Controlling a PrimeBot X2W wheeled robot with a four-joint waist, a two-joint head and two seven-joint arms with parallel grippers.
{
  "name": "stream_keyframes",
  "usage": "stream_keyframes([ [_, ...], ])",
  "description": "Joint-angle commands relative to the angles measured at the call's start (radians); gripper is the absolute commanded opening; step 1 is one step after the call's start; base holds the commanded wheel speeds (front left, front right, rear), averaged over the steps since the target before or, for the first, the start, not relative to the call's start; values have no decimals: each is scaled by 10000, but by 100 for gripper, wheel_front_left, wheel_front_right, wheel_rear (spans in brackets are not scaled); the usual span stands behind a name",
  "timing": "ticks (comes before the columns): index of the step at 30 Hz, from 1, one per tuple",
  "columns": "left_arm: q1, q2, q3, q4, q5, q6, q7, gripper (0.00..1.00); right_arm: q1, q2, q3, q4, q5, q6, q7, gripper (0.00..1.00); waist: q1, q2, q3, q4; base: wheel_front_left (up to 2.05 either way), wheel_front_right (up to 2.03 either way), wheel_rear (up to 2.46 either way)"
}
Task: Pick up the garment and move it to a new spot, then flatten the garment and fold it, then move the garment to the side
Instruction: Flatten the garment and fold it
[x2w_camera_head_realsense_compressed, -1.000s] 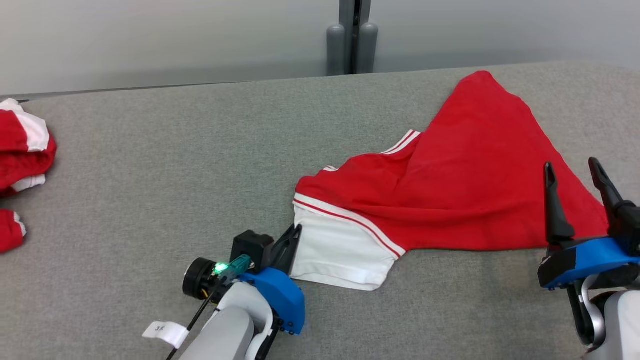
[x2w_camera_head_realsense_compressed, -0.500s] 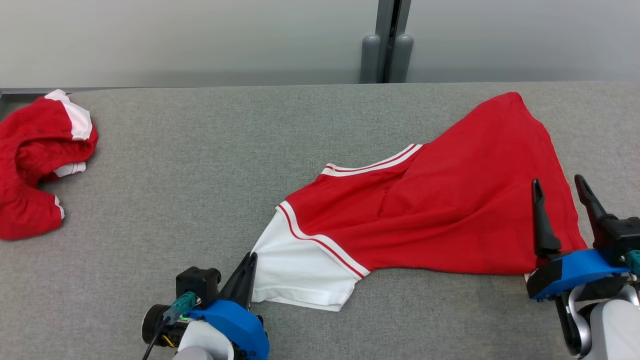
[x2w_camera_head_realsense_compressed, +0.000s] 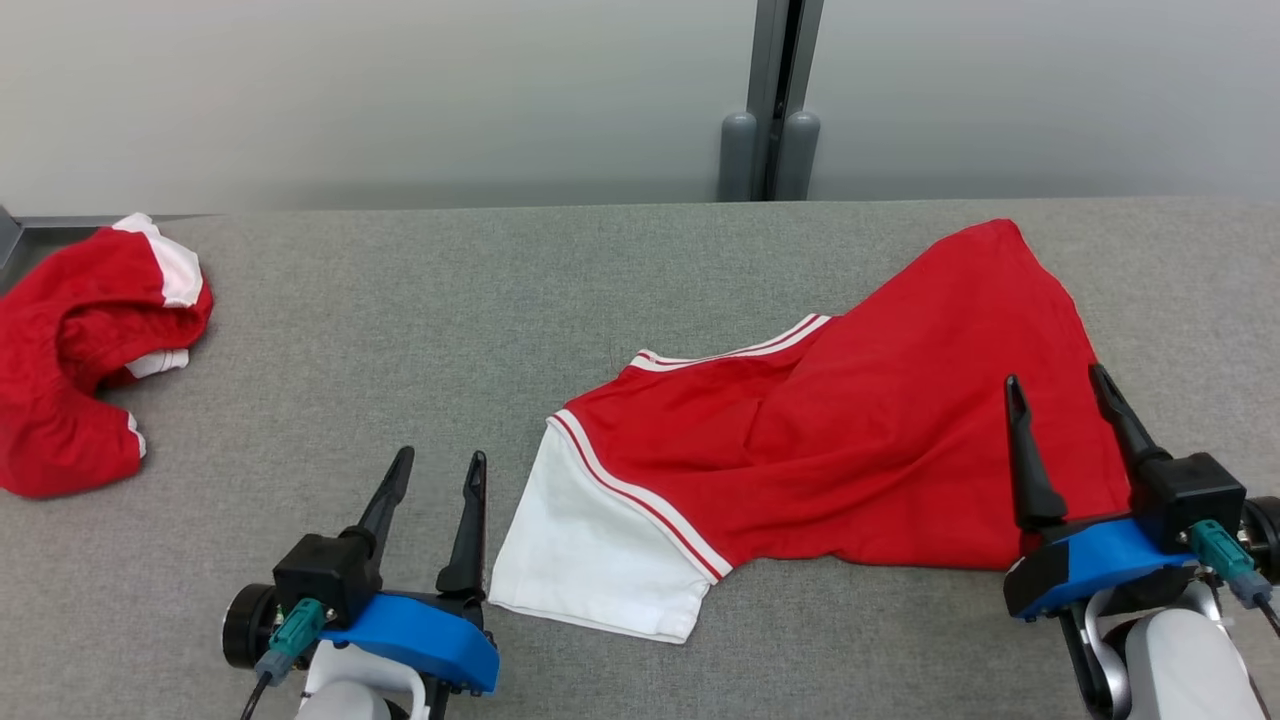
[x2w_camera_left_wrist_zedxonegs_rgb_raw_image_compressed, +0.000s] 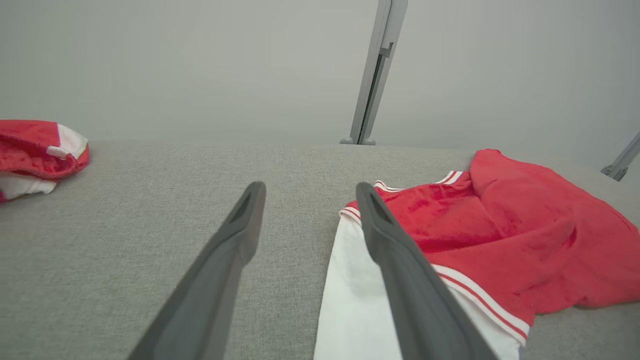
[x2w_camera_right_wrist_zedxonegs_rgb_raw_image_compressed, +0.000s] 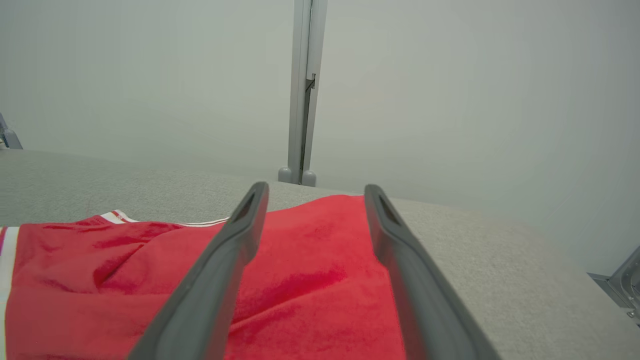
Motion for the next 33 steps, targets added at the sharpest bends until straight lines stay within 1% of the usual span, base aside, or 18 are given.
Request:
stream_keyframes([
  [1, -1, 27, 70, -134, 83, 41, -111, 100, 195, 37, 84, 23, -18, 1, -88, 100, -1, 0, -70, -23, 0, 0, 0],
  [9, 434, 93, 358, -548, 238, 69, -302, 100, 526, 47, 597, 93, 532, 1, -402, 100, -1, 0, -443, -52, 0, 0, 0],
  [13, 824, -51, 557, -732, 195, 149, -309, 100, 816, 41, 886, 164, 806, 1, -543, 100, -1, 0, -529, -70, 0, 0, 0],
  [18, 1253, -114, 776, -921, 326, 289, -316, 100, 1096, 43, 920, 324, 1115, 1, -619, 100, -1, 0, -578, -69, 0, 0, 0],
  [23, 1451, -170, 1021, -861, 345, 323, -318, 100, 1134, 43, 949, 556, 1334, 1, -708, 100, -1, 0, -587, -91, 0, 0, 0],
  [33, 1589, -237, 1162, -729, 422, 226, -320, 100, 1008, 44, 1042, 876, 1451, 1, -788, 100, -1, 0, -576, -73, 0, 0, 0],
])
